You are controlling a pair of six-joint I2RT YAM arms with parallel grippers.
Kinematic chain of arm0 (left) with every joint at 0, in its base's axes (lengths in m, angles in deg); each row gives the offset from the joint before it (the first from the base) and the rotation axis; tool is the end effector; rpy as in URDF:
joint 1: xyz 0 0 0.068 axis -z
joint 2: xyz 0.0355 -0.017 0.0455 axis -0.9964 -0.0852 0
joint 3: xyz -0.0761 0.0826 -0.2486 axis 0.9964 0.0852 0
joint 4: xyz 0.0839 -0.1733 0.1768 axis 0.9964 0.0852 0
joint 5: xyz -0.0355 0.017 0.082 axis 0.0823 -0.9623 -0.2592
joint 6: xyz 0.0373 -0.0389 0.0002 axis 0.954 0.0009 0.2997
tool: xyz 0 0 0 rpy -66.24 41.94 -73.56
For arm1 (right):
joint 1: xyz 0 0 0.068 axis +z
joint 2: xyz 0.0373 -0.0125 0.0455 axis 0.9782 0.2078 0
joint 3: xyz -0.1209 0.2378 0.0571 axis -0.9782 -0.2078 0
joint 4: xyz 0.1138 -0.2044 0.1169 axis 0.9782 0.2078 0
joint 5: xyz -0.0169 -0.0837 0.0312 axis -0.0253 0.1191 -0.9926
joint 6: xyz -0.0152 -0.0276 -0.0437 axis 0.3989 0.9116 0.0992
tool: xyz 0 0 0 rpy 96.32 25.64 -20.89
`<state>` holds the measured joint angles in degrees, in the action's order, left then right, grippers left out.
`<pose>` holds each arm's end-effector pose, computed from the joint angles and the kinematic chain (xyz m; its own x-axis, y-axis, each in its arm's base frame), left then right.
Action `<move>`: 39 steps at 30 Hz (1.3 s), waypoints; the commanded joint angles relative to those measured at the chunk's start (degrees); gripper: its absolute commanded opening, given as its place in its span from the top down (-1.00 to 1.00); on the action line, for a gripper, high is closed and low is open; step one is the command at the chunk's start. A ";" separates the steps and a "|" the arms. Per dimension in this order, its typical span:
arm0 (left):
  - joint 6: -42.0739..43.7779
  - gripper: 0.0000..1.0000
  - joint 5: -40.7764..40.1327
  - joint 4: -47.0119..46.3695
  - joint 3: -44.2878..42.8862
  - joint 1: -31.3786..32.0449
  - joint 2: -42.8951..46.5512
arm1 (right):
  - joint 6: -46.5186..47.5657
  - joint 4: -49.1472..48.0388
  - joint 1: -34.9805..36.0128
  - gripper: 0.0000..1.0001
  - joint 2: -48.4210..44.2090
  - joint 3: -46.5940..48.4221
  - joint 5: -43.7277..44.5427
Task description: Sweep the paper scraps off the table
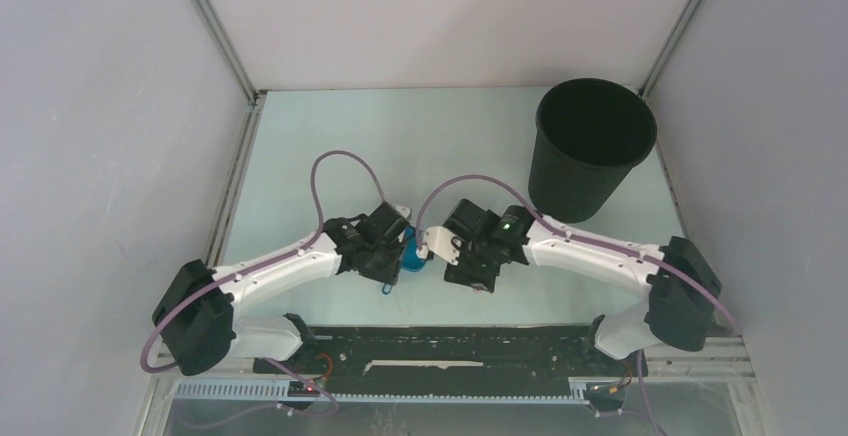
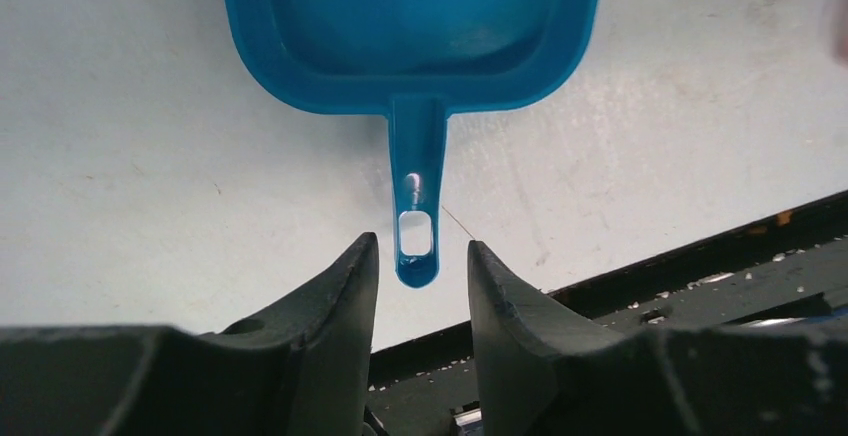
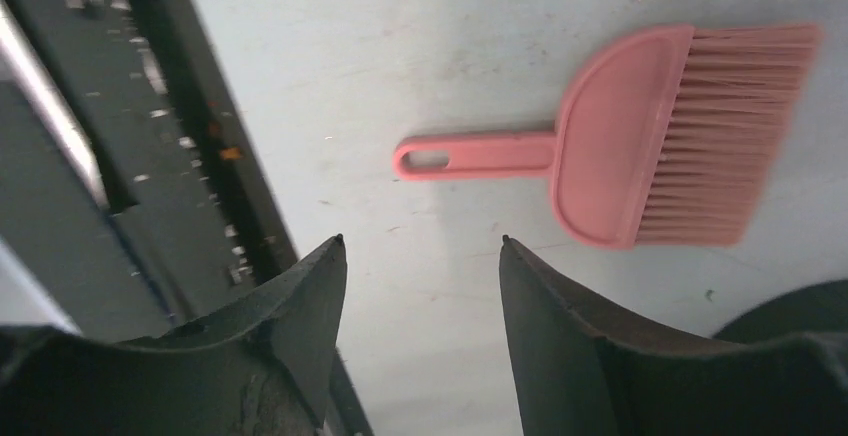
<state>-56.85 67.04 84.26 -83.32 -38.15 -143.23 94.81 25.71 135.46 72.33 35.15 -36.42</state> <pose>0.1554 -0.1619 0.1965 -0.8963 0.2713 -0.3507 0.3231 0.9413 -0.0975 0.1516 0.2386 0.2316 -0.0743 -0.9462 -0.3150 -0.9826 0.1234 -0.1390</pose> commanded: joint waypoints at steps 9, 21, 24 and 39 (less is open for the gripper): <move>12.21 0.08 -7.52 4.40 -12.44 -3.66 4.32 | -3.16 1.39 -20.19 -0.41 -14.60 3.57 -24.78; 19.38 -1.00 -15.06 -21.89 -6.86 -4.70 23.11 | -21.07 -22.61 -45.28 -0.99 -23.23 -7.06 -45.72; 20.22 -1.00 -18.58 -26.98 -0.03 -4.89 30.03 | -22.93 -26.51 -45.23 -0.99 -24.22 -10.31 -43.30; 19.18 -1.00 -21.49 -26.81 2.09 -5.18 28.92 | -18.28 -24.85 -45.43 -0.99 -23.07 -10.59 -44.35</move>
<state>-37.70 46.06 58.79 -79.03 -42.81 -113.68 74.64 1.91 90.34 49.53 23.96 -79.21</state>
